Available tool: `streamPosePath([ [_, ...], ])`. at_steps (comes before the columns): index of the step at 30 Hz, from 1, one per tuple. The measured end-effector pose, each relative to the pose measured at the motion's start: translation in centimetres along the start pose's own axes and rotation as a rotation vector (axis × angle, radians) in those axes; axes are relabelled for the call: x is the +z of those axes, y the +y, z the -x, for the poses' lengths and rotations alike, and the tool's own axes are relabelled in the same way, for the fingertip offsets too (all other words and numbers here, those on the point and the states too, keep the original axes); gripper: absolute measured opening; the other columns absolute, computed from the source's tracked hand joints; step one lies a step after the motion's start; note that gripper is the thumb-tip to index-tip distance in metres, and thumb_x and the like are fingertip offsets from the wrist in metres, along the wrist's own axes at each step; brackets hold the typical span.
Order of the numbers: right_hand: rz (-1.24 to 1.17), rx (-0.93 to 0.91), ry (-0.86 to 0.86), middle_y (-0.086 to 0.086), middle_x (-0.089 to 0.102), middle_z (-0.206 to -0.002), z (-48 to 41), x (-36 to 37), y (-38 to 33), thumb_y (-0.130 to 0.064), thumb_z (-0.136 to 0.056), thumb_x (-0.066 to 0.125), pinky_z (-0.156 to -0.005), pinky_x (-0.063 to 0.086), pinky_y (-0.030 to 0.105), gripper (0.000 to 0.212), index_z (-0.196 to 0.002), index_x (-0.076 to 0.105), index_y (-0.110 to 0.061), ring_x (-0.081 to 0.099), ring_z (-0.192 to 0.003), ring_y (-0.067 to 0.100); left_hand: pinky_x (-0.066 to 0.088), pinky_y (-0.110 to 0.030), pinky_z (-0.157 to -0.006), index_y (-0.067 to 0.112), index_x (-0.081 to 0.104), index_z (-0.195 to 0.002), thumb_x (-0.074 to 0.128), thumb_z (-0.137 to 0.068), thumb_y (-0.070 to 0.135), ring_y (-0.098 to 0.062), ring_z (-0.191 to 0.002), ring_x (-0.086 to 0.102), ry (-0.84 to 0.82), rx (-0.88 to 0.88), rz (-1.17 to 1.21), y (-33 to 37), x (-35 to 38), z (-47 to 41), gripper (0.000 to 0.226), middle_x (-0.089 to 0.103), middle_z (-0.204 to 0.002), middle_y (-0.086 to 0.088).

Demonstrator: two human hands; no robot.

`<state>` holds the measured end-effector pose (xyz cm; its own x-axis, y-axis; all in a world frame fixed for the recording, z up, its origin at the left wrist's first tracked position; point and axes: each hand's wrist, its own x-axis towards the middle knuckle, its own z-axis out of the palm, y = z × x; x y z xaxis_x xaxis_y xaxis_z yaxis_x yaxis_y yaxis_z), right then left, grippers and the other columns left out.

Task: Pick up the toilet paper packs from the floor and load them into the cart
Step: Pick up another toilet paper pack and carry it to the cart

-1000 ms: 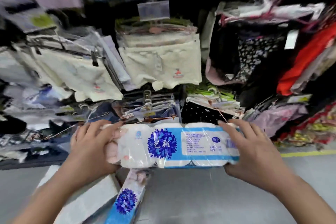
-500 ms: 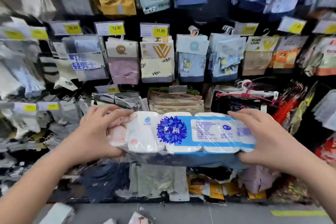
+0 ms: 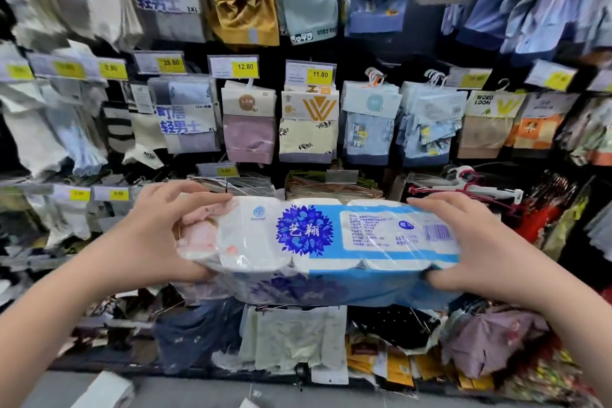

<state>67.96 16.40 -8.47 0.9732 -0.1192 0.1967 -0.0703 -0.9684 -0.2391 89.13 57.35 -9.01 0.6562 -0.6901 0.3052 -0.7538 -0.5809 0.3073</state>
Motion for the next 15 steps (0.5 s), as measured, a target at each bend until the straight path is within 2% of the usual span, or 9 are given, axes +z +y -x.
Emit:
streamPosePath([
  [4, -0.024, -0.022, 0.004, -0.019, 0.034, -0.142, -1.5, 0.9, -1.2, -0.049, -0.056, 0.079, -0.109, 0.025, 0.020, 0.107, -0.152, 0.033, -0.045, 0.031, -0.136, 0.006, 0.031, -0.043, -0.115, 0.068, 0.043, -0.135, 0.086, -0.041, 0.067, -0.014, -0.135, 0.034, 0.028, -0.030, -0.019, -1.7, -0.5, 0.6, 0.104, 0.041, -0.136, 0.028],
  [6, -0.018, -0.028, -0.002, -0.018, 0.034, -0.143, -2.4, 1.5, -1.8, -0.050, -0.055, 0.078, -0.109, 0.026, 0.020, 0.107, -0.152, 0.034, -0.044, 0.032, -0.136, 0.007, 0.029, -0.042, -0.114, 0.068, 0.043, -0.135, 0.087, -0.042, 0.066, -0.013, -0.135, 0.032, 0.021, -0.051, -0.010, -2.4, -0.9, 1.0, 0.103, 0.041, -0.137, 0.027],
  [11, -0.025, -0.073, 0.023, -0.012, 0.041, -0.143, -4.6, 2.4, -2.9, -0.054, -0.049, 0.072, -0.116, 0.036, 0.035, 0.108, -0.151, 0.039, -0.039, 0.041, -0.134, 0.014, 0.027, -0.037, -0.111, 0.070, 0.046, -0.130, 0.084, -0.044, 0.064, -0.009, -0.132, 0.028, 0.012, -0.085, 0.000, -3.8, -2.0, 1.6, 0.094, 0.040, -0.136, 0.025],
  [15, -0.031, -0.129, 0.027, -0.012, 0.041, -0.142, -6.5, 3.0, -4.0, -0.054, -0.048, 0.072, -0.115, 0.037, 0.036, 0.108, -0.150, 0.041, -0.038, 0.043, -0.133, 0.015, 0.026, -0.036, -0.112, 0.069, 0.047, -0.130, 0.083, -0.045, 0.061, -0.006, -0.133, 0.025, 0.025, -0.138, -0.020, -4.2, -3.2, 2.9, 0.093, 0.037, -0.136, 0.025],
])
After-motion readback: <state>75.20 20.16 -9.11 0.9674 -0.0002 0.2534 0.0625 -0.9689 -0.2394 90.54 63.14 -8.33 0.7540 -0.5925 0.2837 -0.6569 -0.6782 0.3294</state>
